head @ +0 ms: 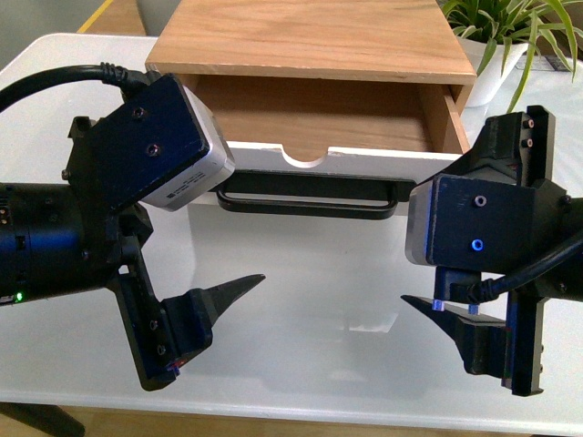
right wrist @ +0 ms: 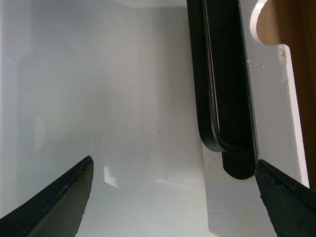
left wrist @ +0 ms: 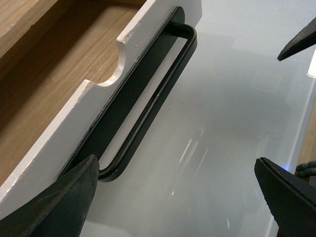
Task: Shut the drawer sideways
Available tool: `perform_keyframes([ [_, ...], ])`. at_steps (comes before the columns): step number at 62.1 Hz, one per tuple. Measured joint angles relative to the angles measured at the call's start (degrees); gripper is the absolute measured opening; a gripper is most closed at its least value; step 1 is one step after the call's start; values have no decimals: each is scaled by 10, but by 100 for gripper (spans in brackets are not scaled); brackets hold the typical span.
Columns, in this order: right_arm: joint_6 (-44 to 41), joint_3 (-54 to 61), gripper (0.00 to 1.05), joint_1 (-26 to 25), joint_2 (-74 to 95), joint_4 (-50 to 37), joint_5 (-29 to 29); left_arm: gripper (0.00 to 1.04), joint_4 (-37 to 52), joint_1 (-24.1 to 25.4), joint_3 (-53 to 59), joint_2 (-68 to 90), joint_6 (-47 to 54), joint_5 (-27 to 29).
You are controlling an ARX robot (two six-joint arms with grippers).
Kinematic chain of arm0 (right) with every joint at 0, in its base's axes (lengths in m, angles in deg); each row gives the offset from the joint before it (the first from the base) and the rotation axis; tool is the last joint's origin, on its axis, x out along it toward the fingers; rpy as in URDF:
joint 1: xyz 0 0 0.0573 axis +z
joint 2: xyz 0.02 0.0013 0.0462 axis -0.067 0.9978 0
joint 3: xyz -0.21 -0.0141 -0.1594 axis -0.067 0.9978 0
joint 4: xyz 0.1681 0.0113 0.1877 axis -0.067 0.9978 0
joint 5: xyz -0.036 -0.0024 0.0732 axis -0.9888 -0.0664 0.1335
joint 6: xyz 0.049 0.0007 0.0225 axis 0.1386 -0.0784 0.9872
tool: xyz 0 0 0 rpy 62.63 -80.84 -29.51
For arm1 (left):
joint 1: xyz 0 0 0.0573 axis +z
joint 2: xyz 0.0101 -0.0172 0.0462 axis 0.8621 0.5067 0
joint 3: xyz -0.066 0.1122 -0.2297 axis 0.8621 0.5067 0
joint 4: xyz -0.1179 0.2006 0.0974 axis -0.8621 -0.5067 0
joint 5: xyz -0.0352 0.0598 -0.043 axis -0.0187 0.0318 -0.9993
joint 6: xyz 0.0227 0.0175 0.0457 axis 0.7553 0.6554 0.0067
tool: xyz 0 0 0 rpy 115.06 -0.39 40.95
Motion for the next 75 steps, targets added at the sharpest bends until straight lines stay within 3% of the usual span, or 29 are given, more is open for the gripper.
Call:
perform_keyframes([
  [75,22,-60,96,40,83,-18,-10,96,-39,-12,-105,89,-1,-9],
])
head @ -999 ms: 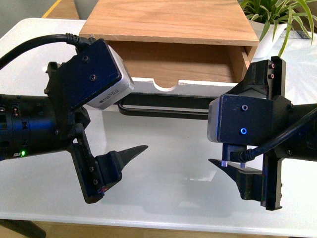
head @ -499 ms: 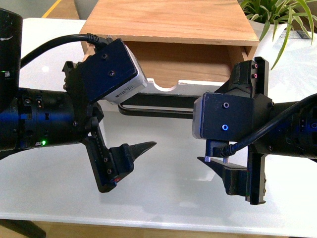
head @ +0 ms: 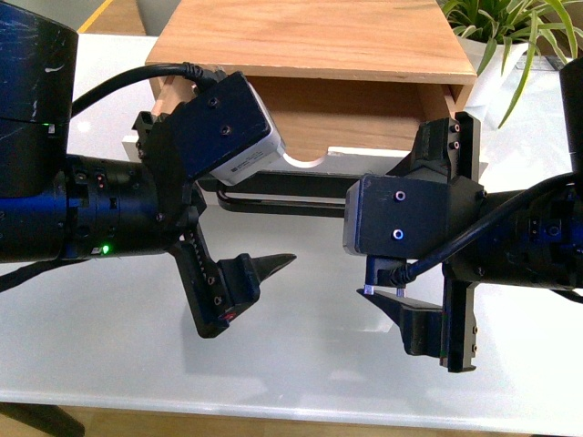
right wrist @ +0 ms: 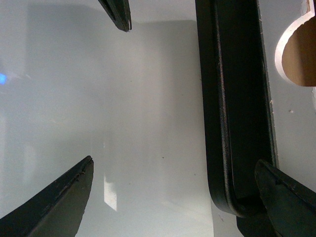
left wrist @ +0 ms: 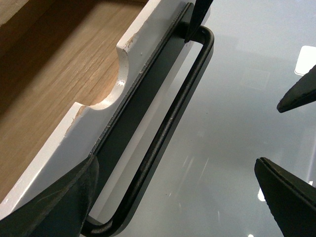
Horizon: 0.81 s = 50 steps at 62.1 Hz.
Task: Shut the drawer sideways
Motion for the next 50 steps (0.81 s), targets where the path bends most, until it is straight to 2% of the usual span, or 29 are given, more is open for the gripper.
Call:
perform_keyframes([
  [50,7,-33,96,11,46,-3,-12,96,-23,-11,-35,43,4,15],
])
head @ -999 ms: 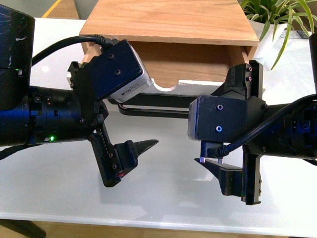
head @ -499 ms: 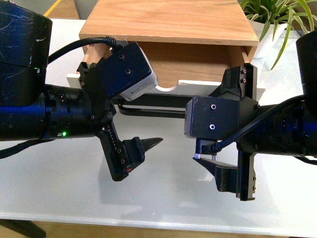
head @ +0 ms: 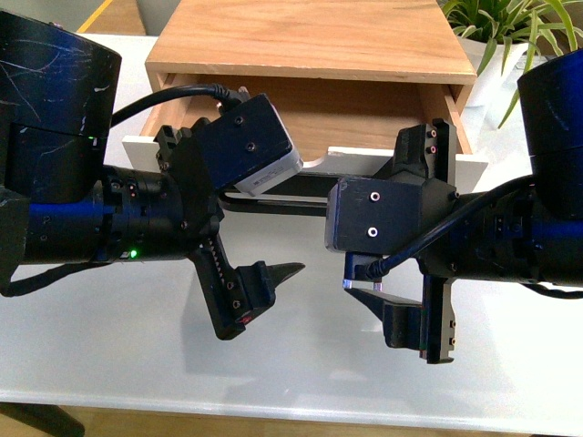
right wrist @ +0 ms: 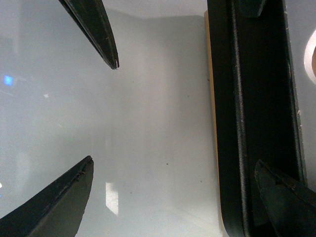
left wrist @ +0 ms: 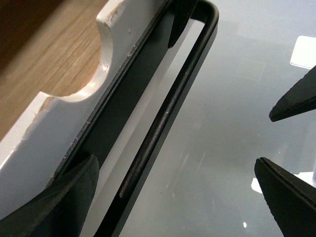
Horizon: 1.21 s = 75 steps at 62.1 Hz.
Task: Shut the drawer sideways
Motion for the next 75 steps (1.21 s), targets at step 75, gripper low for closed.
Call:
perform_keyframes([
  [75,21,-37,96,-5,47,-25,-20,96,-16,-4,-51,35,-9,-9],
])
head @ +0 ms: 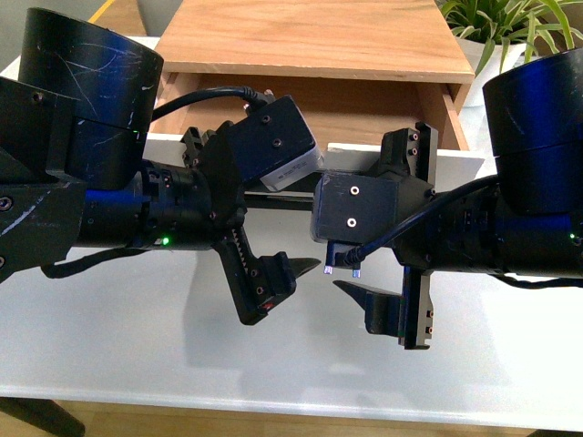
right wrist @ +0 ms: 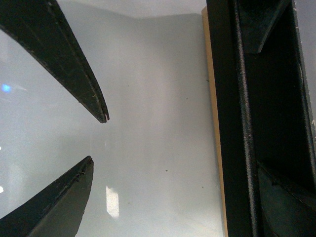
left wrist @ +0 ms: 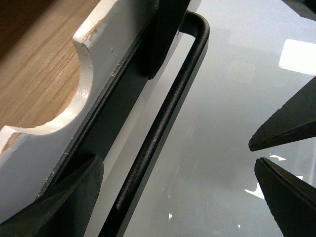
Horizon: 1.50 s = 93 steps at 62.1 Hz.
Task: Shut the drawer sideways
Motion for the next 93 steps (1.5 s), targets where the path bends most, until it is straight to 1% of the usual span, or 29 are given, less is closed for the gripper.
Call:
perform_keyframes([
  [20,-1,-21,96,-2,11,-1,-6,96,9,1,-12,2,-8,2],
  [32,7,-59,96,-20,19,-1,-35,96,12,9,-31,2,-12,8],
  [51,9,-92,96,-29,37,9,-42,96,-1,12,-70,26,-11,15],
  [69,9,-136,96,-30,61,21,-51,96,-37,10,-136,60,-11,41],
  [93,9,-177,96,-35,86,20,-67,96,-48,5,-185,82,-26,78],
])
